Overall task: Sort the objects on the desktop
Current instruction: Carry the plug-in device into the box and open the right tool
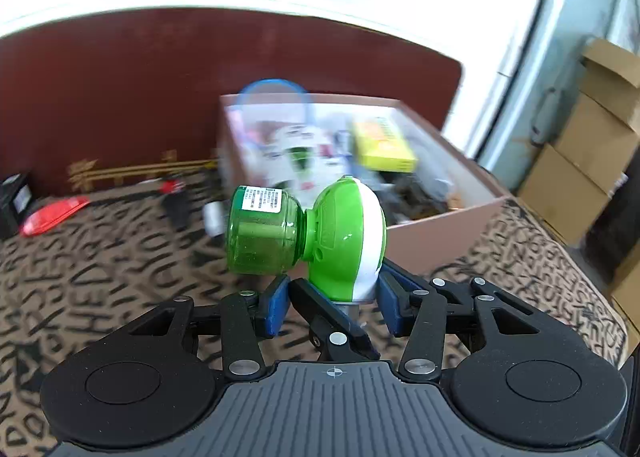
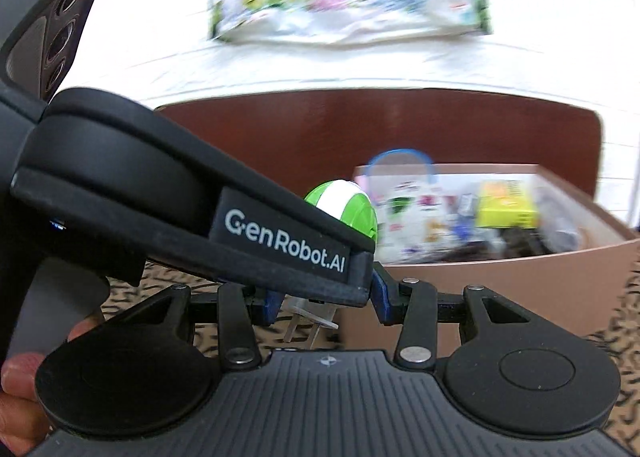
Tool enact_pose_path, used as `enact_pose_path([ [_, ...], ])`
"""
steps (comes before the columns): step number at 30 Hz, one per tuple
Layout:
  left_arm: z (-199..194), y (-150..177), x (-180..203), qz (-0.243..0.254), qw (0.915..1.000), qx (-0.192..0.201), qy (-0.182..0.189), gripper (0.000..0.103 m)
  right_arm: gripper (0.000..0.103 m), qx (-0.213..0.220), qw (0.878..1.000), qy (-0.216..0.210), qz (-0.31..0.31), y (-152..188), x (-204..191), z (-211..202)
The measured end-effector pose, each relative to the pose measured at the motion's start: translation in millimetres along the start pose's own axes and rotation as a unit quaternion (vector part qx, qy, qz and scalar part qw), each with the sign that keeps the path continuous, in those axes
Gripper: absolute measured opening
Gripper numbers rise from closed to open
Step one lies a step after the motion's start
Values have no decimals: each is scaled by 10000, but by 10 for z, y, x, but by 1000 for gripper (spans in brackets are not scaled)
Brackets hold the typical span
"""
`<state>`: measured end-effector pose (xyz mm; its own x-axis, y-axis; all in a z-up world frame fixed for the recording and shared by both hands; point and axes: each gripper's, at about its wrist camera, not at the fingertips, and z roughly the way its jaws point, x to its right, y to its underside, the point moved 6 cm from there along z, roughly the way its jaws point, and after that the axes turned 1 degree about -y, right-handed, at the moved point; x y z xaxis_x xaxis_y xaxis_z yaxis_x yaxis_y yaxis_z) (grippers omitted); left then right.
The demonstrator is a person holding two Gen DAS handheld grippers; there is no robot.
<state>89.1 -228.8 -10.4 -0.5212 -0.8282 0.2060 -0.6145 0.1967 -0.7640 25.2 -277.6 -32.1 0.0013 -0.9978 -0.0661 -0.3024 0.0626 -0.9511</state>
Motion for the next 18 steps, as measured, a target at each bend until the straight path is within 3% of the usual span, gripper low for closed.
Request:
enact_pose_path([
  [5, 229, -144, 441, 331, 9988, -19, 347, 50, 50, 153, 9989, 433, 124, -44, 450, -122],
  [11, 590, -430, 854, 517, 9954, -11, 803, 50, 50, 315, 9950, 943, 117, -163, 943, 14],
  [18, 998, -768, 1133, 697, 9921, 143, 1032, 50, 50, 497, 9911, 1231, 93, -336, 1374, 204],
])
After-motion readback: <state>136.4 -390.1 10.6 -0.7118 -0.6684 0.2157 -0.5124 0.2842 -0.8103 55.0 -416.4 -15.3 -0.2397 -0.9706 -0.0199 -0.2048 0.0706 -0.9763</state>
